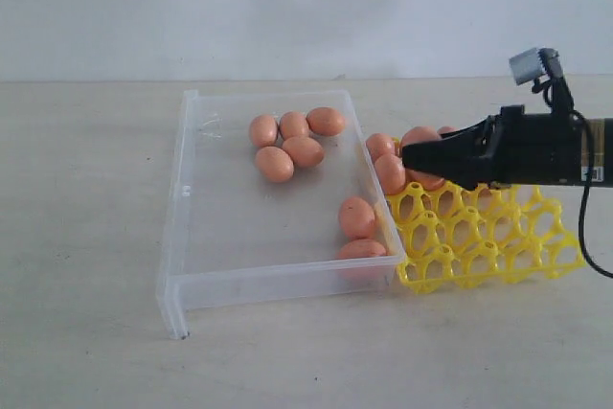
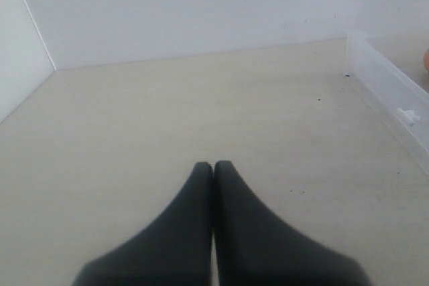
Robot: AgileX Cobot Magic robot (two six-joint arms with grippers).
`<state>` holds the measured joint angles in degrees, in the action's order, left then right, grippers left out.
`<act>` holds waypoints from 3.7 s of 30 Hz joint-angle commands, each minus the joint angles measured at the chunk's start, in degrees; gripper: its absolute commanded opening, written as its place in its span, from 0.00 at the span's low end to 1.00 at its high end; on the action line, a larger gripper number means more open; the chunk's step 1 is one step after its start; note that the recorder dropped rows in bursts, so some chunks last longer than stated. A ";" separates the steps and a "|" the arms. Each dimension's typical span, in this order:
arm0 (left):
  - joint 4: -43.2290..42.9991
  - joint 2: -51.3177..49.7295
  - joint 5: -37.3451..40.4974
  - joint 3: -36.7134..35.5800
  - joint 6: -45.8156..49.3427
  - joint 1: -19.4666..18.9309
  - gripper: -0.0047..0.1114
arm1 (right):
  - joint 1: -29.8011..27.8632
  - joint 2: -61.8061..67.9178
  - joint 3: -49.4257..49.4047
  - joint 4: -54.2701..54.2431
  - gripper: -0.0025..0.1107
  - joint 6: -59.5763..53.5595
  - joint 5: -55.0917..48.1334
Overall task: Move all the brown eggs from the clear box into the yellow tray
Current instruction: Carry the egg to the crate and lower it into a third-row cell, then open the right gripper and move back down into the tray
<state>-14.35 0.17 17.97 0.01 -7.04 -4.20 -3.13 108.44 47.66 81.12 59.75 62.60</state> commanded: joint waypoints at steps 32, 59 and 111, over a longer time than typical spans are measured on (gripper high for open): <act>-0.10 -0.17 -0.17 -0.01 -0.21 0.22 0.00 | 3.09 8.11 -0.13 -12.30 0.02 -18.31 -2.07; -0.10 -0.17 -0.17 -0.01 -0.21 0.22 0.00 | 7.65 8.11 -0.03 -15.93 0.06 -20.90 -7.85; -0.10 -0.17 -0.17 -0.01 -0.21 0.22 0.00 | 41.45 7.98 48.15 -53.86 0.02 -52.87 -100.72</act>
<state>-14.35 0.17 17.97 0.01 -7.04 -4.20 37.79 112.82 87.67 43.97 24.55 -26.90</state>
